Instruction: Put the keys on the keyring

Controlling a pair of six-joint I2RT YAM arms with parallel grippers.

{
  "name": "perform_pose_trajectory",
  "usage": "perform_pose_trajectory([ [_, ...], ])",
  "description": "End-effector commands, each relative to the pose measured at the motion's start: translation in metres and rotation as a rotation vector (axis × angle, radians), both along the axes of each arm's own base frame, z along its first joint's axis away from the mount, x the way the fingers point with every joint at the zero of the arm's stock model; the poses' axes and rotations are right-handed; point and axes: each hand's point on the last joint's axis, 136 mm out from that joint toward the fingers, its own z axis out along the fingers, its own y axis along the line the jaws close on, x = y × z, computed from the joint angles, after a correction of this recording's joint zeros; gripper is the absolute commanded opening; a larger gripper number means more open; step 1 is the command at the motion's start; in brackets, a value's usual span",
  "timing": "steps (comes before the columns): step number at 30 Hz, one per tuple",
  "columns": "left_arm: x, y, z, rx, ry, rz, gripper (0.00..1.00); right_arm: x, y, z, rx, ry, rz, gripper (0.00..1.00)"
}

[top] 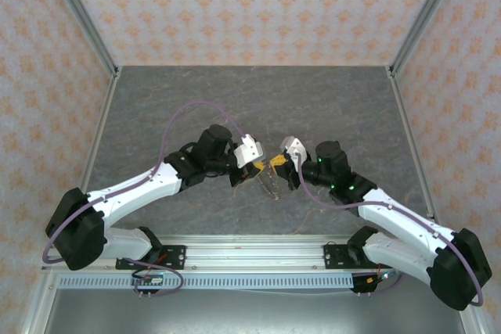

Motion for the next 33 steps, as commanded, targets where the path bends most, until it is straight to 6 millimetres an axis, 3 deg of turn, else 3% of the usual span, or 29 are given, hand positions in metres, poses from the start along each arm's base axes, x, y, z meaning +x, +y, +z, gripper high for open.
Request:
perform_pose_trajectory([
  [1,-0.003,-0.008,0.028,-0.064,-0.072,-0.039,0.00,0.013,-0.004,0.006,-0.012,-0.002,-0.065,0.00],
  [15,-0.003,-0.008,0.028,-0.067,-0.074,-0.036,0.00,0.014,-0.013,-0.014,-0.094,0.005,-0.093,0.01],
  [20,-0.003,-0.008,0.027,-0.067,-0.071,-0.040,0.00,0.010,-0.009,-0.006,-0.060,-0.010,-0.062,0.05],
  [25,-0.004,-0.011,0.027,-0.082,-0.066,-0.049,0.00,-0.004,-0.002,0.006,-0.025,-0.060,0.032,0.16],
  [33,-0.006,-0.010,0.029,-0.089,-0.073,-0.056,0.00,-0.008,-0.010,0.002,-0.102,-0.084,0.041,0.21],
])
